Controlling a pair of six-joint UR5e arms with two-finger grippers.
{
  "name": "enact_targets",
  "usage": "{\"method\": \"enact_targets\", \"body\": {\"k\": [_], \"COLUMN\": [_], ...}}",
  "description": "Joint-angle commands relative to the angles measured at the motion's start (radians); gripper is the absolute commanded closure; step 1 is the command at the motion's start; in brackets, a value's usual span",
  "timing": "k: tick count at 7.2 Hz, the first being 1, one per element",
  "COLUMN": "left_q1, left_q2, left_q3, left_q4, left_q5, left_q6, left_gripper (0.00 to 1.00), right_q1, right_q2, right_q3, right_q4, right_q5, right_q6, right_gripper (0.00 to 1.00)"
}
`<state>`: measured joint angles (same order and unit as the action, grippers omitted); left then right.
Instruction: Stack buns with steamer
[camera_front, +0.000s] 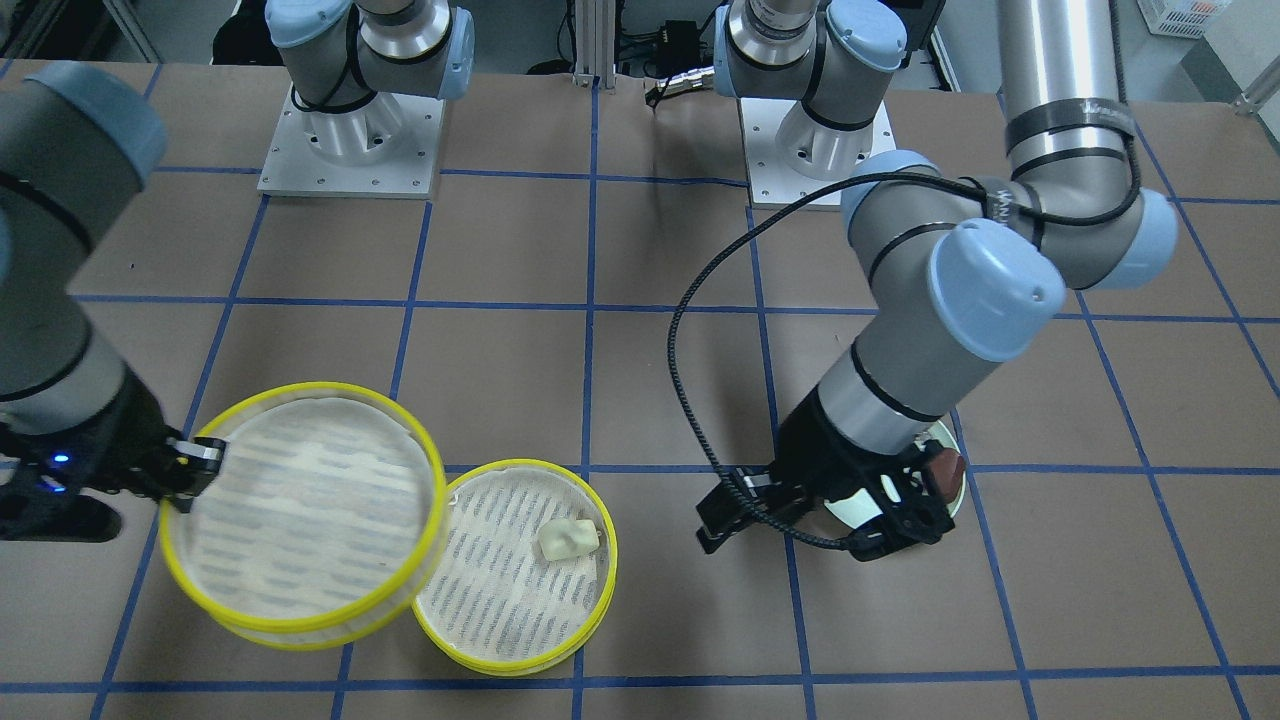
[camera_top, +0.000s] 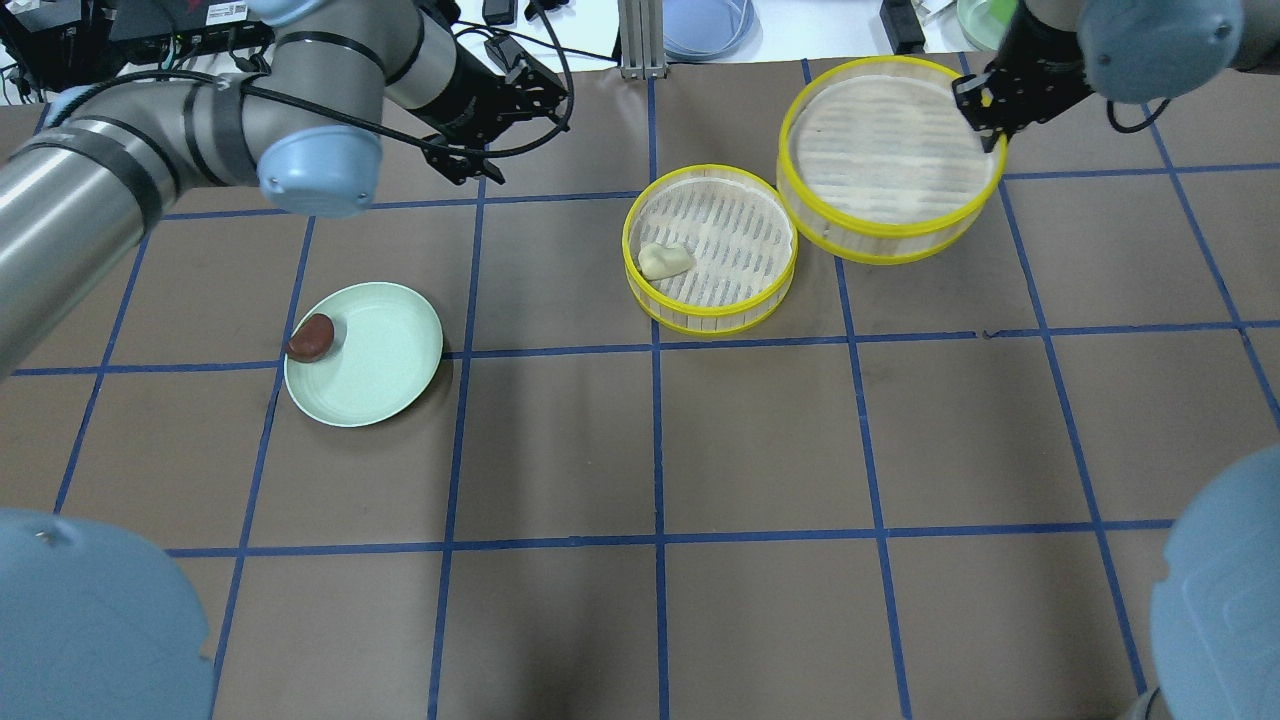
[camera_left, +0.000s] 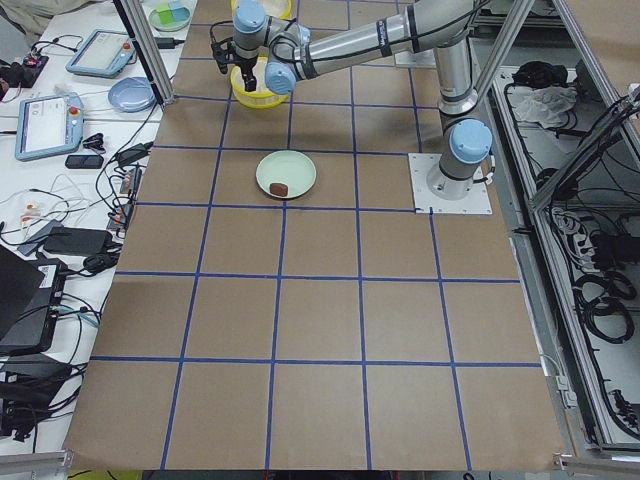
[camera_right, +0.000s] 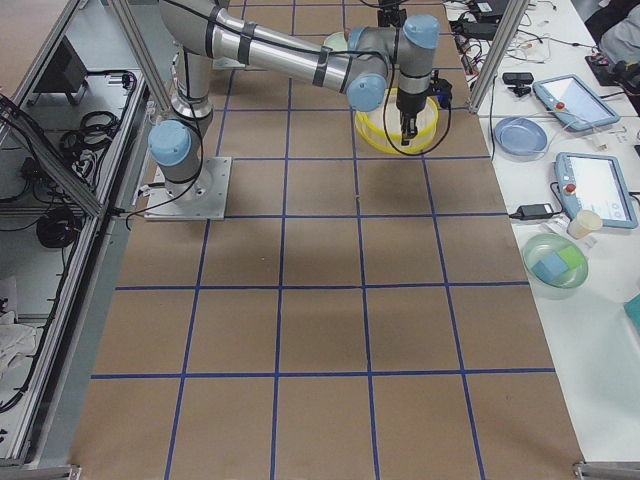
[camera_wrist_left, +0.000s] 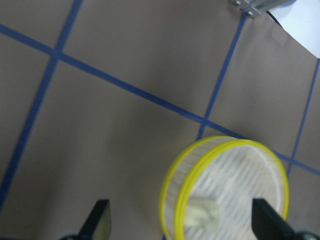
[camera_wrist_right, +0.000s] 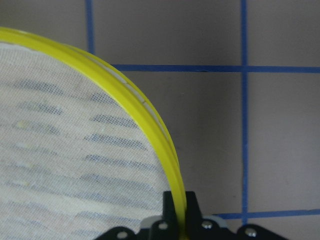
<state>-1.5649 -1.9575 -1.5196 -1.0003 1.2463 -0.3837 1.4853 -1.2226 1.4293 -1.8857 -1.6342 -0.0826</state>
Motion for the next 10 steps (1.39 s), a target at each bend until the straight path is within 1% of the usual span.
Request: {"method": "enact_targets", "body": {"k": [1, 2, 3, 4, 5, 6, 7, 8, 10], "left_q1": [0.136, 0.175, 0.19, 0.201, 0.204, 0.218, 0.227, 0.227, 0.227], "left_q2": [0.057, 0.058, 0.057, 0.027, 0.01, -0.015, -0.043, -0.061, -0.096], "left_q3": [-0.016, -0.043, -0.092, -0.123, -0.145, -0.157, -0.16, -0.16, -0.18], "left_q4": [-0.183, -0.184, -0.166, -0.161, -0.147, -0.138, -0.138, -0.136, -0.13], "left_q5": [0.214, 0.358, 0.375, 0.375, 0.383, 0.387, 0.509, 0.54, 0.523], "left_q6": [0.458, 0.605, 0.661, 0.695, 0.763, 0.886, 1.043, 1.119, 1.114], "left_gripper": [0.0, 0.0, 0.0, 0.0, 0.0, 0.0, 0.0, 0.0, 0.01], "right_q1": [0.191, 0.222, 0.22, 0.213, 0.207, 0.202, 0.181, 0.175, 0.174], "right_q2": [0.0, 0.015, 0.043, 0.066, 0.077, 0.092, 0.113, 0.117, 0.117], "right_q3": [0.002, 0.011, 0.046, 0.049, 0.054, 0.056, 0.057, 0.059, 0.077], "right_q4": [-0.001, -0.007, -0.044, -0.118, -0.122, -0.122, -0.124, -0.124, -0.124], "right_q5": [-0.003, 0.008, 0.019, 0.017, 0.017, 0.019, 0.022, 0.052, 0.059], "right_q6": [0.241, 0.301, 0.305, 0.313, 0.332, 0.34, 0.34, 0.34, 0.34], "right_gripper": [1.0, 1.0, 1.0, 1.0, 1.0, 1.0, 1.0, 1.0, 1.0]}}
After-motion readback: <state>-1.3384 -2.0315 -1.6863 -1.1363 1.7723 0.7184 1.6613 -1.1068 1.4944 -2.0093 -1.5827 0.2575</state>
